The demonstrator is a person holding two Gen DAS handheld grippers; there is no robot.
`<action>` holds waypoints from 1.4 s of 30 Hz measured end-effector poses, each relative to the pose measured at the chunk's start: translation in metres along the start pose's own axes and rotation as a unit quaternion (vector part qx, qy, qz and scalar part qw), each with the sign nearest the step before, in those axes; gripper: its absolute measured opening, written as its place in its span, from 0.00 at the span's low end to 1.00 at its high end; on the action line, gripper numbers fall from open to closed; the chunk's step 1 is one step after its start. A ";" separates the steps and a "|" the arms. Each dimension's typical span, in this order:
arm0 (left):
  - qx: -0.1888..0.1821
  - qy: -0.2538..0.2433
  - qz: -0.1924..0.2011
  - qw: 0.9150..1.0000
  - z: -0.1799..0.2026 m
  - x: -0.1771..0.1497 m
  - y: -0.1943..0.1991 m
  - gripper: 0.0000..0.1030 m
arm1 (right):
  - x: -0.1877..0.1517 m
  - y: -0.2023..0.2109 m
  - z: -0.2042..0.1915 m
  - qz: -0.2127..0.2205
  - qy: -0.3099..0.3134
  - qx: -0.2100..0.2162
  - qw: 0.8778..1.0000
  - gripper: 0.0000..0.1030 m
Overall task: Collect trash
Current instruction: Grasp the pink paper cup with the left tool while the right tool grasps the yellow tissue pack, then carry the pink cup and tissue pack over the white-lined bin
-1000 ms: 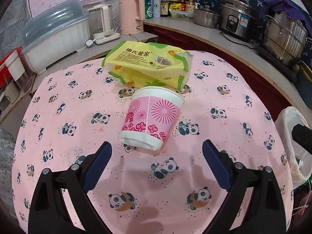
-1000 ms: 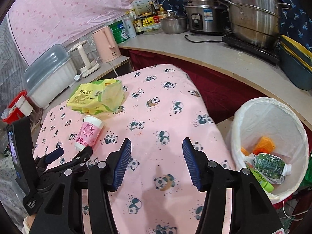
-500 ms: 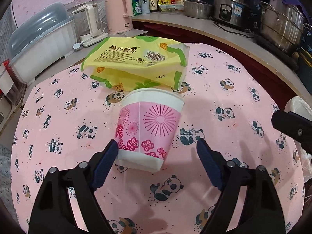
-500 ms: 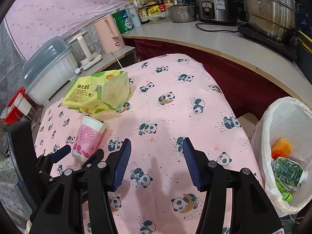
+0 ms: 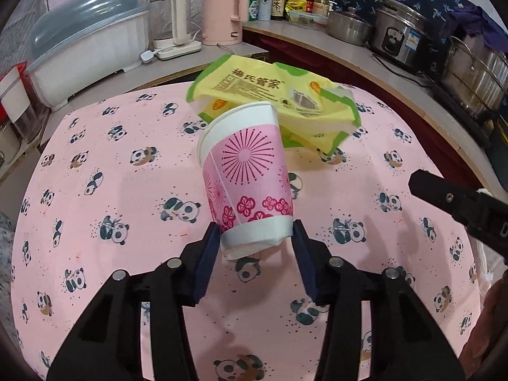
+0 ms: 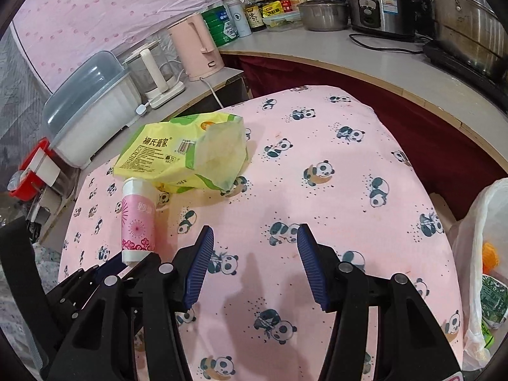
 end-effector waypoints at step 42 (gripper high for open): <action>-0.052 0.020 0.029 0.998 0.058 0.018 0.066 0.43 | 0.031 0.048 0.036 0.049 -0.041 -0.018 0.998 0.03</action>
Point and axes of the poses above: each gripper's, at about its wrist camera, not at the fingertips, and y roughly against the way its jaws point, z to its right, x to its top, the point moved 8 cm from there along -y, roughly the way its jaws point, and after that the axes turned 6 degrees about -y, right-handed, at the moved point
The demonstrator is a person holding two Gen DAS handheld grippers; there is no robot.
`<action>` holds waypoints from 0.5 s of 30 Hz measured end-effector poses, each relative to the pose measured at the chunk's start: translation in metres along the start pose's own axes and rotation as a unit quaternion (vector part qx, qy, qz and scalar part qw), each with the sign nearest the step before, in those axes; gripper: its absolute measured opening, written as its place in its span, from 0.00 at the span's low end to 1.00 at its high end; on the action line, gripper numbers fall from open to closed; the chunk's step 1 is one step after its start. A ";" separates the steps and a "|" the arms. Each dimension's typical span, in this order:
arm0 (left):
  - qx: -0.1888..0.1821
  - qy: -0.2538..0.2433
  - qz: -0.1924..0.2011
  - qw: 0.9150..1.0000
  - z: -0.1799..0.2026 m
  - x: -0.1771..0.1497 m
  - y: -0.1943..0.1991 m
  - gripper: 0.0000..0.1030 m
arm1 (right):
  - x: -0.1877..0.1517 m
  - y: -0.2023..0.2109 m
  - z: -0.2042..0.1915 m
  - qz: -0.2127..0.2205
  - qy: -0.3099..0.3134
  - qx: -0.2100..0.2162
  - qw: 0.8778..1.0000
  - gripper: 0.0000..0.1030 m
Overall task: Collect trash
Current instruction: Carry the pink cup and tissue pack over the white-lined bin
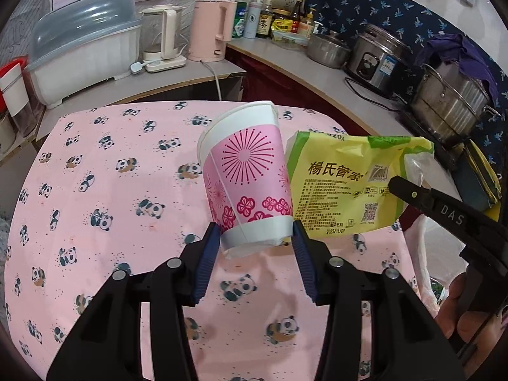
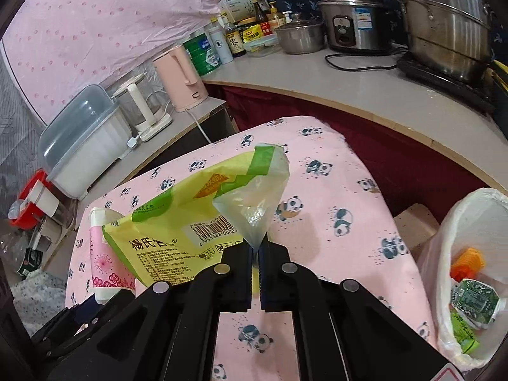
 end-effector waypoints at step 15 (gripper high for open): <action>-0.049 -0.086 -0.011 0.995 0.155 -0.028 0.017 0.43 | -0.004 0.112 0.143 0.057 -0.054 -0.056 0.995 0.03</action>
Point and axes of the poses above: each gripper's, at about its wrist camera, not at the fingertips, and y roughly against the way its jaws point, z to its right, x to its top, the point moved 8 cm from there along -y, roughly the way its jaws point, and after that the axes turned 6 degrees about -y, right-handed, at the moved point
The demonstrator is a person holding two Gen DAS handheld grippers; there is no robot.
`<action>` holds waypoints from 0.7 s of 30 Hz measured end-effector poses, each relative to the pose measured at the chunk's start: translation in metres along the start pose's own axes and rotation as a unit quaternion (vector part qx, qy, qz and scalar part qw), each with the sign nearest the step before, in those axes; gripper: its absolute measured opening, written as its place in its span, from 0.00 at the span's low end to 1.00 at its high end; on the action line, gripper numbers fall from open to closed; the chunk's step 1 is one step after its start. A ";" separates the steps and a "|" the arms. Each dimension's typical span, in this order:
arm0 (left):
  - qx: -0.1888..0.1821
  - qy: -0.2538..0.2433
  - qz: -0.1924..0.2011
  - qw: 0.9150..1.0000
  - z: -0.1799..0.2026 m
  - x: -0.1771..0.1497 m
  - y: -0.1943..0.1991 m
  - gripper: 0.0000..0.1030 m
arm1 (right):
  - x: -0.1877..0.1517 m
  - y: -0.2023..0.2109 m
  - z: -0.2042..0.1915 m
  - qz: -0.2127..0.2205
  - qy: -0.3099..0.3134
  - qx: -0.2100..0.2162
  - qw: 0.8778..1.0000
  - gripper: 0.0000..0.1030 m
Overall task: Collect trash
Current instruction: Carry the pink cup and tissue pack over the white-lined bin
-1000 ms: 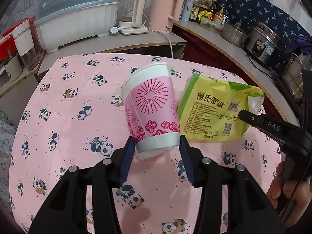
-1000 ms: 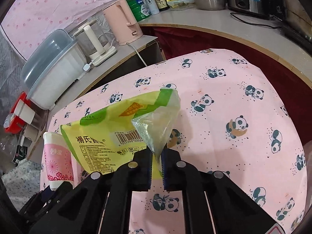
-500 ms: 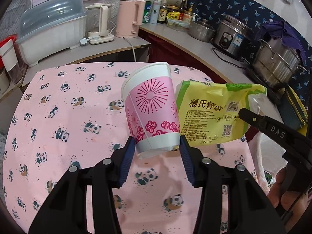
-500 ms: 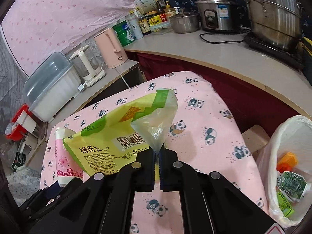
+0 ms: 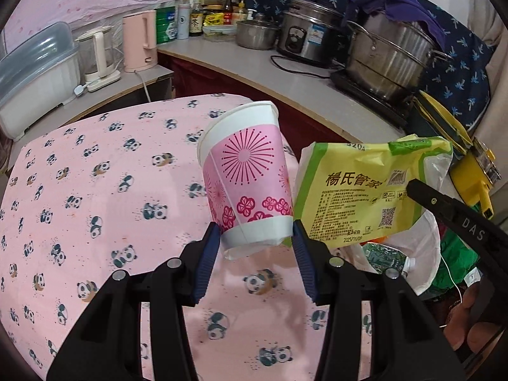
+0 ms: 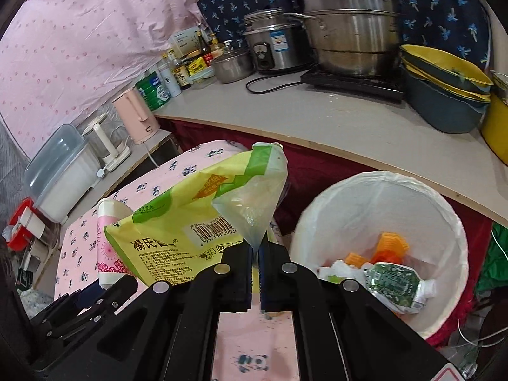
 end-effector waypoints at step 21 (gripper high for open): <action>-0.088 -0.100 -0.048 0.990 0.171 -0.011 -0.042 0.44 | 0.007 0.084 0.212 0.063 -0.134 -0.097 0.984 0.03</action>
Point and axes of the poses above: each gripper's, at about its wrist camera, not at the fingertips, and y roughly against the way its jaws point, z to its right, x to its top, the point moved 8 cm from there along -y, roughly the way its jaws point, and after that the axes turned 6 degrees about -y, right-handed, at the moved point
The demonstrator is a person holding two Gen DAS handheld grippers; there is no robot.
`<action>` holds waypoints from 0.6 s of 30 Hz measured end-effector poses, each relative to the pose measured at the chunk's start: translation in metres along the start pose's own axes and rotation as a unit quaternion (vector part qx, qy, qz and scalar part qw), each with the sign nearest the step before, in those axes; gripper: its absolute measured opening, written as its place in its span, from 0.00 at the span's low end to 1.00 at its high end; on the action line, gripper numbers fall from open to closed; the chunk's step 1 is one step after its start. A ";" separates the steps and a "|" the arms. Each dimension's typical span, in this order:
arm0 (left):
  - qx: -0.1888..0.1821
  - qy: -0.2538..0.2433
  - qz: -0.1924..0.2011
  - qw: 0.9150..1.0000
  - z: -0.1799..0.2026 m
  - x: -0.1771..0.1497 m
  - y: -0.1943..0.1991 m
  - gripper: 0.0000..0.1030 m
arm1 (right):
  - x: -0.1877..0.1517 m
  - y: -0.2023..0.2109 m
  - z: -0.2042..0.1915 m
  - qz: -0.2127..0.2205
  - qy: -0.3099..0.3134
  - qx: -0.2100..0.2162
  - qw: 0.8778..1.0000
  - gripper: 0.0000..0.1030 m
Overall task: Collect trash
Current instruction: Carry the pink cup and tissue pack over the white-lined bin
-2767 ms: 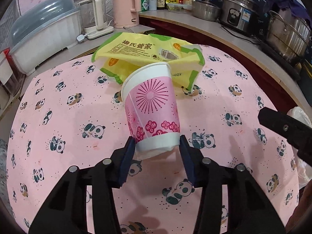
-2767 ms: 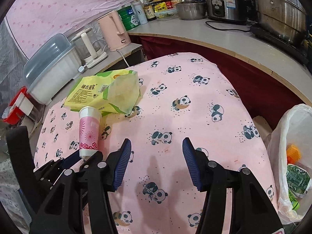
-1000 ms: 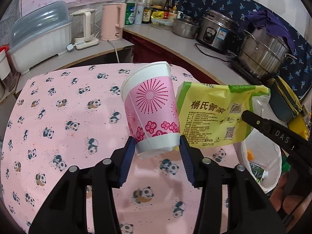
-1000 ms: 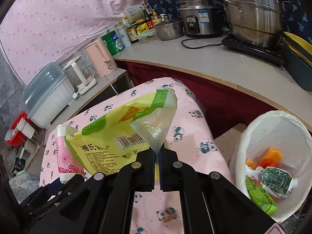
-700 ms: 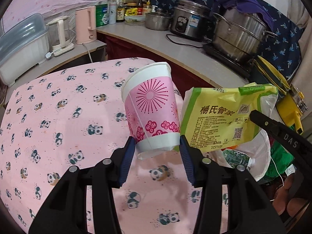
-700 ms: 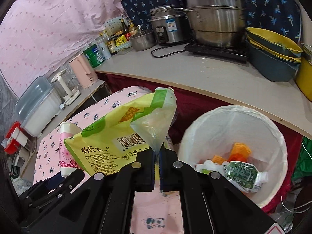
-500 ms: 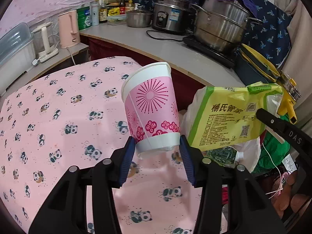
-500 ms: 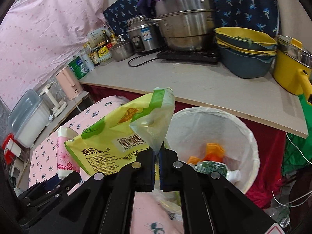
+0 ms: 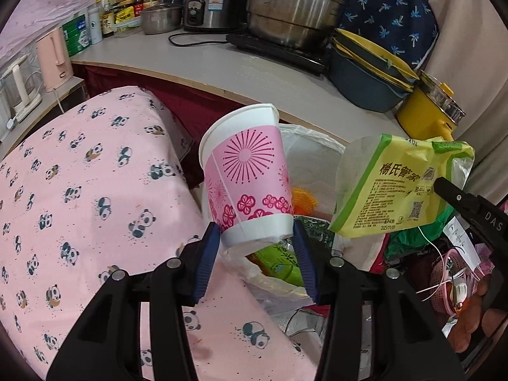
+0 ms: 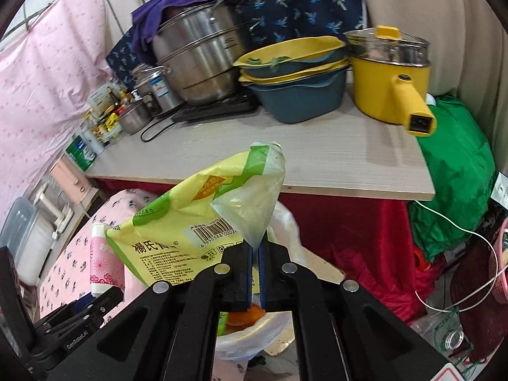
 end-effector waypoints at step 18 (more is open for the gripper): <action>0.019 -0.028 -0.018 0.999 0.019 -0.009 -0.028 0.61 | 0.000 -0.008 0.031 -0.002 -0.028 -0.012 1.000 0.04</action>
Point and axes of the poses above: each gripper's, at about its wrist camera, not at the fingertips, and y roughly against the way its jaws point, z to its right, x to its top, the point moved 8 cm from there along -y, roughly the way its jaws point, and after that the axes turned 6 degrees about -y, right-handed, at the moved point
